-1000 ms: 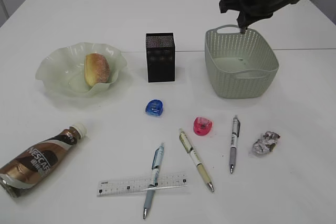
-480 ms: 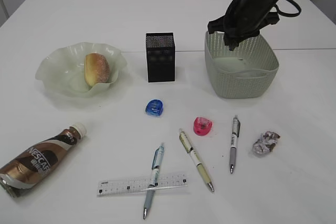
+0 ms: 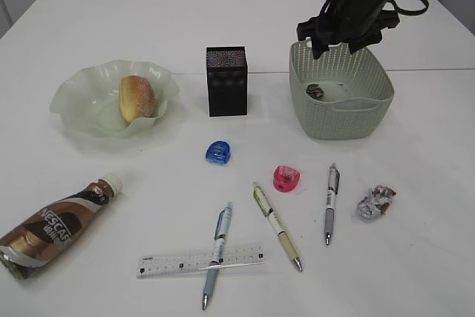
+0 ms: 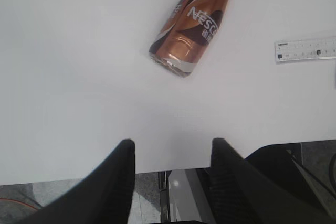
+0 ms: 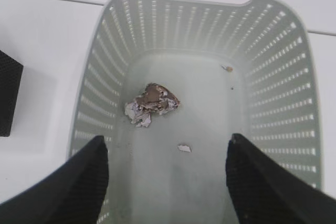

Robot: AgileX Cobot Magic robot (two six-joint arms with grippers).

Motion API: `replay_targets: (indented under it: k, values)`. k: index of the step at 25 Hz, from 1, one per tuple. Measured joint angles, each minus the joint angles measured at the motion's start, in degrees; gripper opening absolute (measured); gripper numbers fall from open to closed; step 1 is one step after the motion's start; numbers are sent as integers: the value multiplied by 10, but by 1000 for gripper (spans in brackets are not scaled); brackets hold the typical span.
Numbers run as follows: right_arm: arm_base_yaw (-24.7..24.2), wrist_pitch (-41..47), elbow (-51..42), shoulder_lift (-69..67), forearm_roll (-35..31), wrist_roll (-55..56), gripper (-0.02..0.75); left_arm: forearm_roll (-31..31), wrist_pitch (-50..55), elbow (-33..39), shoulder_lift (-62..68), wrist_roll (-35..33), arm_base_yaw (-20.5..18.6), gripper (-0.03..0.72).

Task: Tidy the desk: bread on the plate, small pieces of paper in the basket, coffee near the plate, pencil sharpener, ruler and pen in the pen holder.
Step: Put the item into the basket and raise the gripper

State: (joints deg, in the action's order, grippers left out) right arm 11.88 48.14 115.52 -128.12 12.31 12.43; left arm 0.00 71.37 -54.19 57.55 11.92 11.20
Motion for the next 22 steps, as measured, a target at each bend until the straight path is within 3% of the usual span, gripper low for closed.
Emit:
replay_targets:
  k: [10,22]
  values:
    - [0,210,64,9,0,0,504,0,0,0,0,0,0,344]
    - [0,226,44,26,-81,-9,458,0,0,0,0,0,0,344]
